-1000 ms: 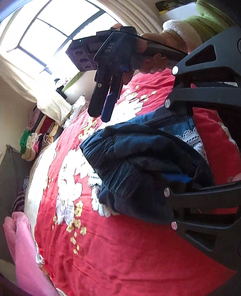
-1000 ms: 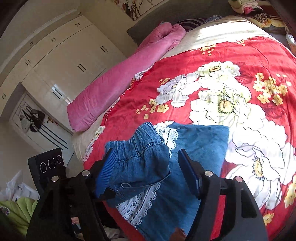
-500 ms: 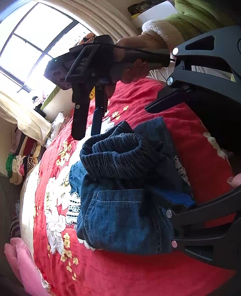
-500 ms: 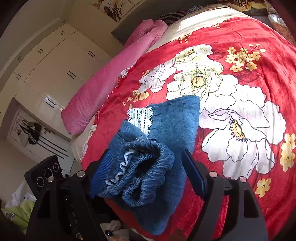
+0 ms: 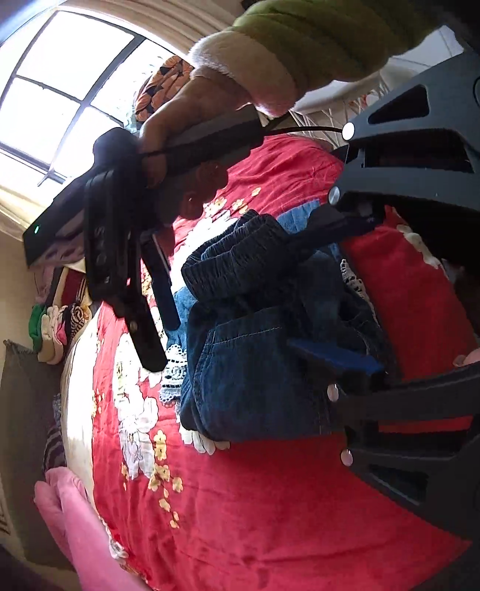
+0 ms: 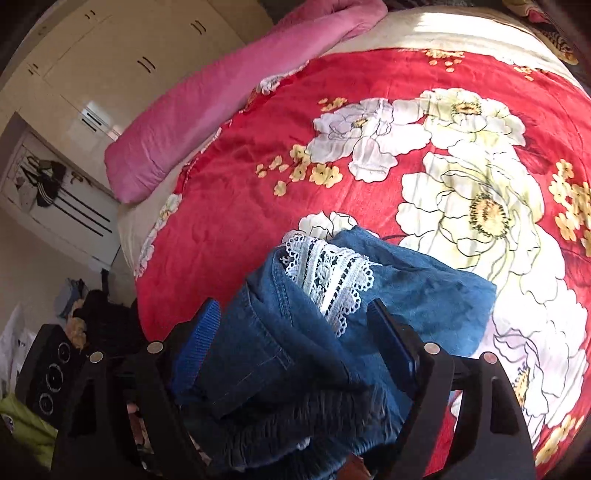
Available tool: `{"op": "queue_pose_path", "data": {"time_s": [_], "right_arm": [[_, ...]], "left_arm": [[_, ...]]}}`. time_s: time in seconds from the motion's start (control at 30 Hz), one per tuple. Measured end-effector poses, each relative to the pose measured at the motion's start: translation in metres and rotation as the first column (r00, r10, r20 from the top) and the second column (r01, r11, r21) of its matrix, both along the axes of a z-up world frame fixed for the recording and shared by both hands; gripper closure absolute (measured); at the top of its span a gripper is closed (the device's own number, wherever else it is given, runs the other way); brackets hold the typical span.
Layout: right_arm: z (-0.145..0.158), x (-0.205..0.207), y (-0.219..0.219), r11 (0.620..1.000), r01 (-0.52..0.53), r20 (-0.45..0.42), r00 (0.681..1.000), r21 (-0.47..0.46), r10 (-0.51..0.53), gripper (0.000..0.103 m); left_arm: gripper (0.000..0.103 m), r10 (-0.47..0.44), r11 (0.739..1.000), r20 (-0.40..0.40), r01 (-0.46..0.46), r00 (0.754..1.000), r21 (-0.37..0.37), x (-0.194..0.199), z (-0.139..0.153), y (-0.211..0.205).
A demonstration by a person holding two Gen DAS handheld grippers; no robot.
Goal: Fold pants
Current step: 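Lift the waistband with the right gripper and fold it over the shorts, then release the waistband from the right gripper onto the folded shorts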
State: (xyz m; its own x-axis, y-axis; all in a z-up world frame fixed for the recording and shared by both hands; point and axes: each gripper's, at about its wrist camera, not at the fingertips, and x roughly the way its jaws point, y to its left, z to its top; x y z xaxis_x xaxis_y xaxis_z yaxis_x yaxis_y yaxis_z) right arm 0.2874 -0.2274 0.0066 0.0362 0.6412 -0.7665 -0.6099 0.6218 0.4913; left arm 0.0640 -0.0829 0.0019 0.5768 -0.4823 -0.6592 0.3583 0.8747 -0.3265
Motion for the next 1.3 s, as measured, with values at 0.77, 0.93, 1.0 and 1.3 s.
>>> {"op": "queue_pose_path", "data": {"time_s": [0.77, 0.93, 1.0, 1.3], "right_arm": [[0.020, -0.024, 0.078, 0.965, -0.111, 0.275, 0.945, -0.239, 0.177, 0.094], [-0.011, -0.010, 0.087, 0.958, -0.107, 0.234, 0.957, -0.266, 0.172, 0.094], [-0.010, -0.006, 0.075, 0.977, -0.090, 0.206, 0.970, -0.194, 0.131, 0.092], [0.047, -0.039, -0.026, 0.994, 0.102, 0.262, 0.959, 0.039, -0.109, 0.058]], "left_arm": [[0.093, -0.047, 0.998, 0.004, 0.047, 0.999, 0.030, -0.009, -0.021, -0.005], [0.093, -0.064, 0.996, -0.005, 0.064, 0.998, 0.055, -0.011, -0.028, -0.011], [0.093, -0.066, 0.997, -0.014, 0.066, 0.998, 0.049, -0.010, -0.030, -0.011], [0.088, -0.091, 0.996, -0.021, 0.091, 0.996, -0.009, -0.015, -0.023, -0.008]]}}
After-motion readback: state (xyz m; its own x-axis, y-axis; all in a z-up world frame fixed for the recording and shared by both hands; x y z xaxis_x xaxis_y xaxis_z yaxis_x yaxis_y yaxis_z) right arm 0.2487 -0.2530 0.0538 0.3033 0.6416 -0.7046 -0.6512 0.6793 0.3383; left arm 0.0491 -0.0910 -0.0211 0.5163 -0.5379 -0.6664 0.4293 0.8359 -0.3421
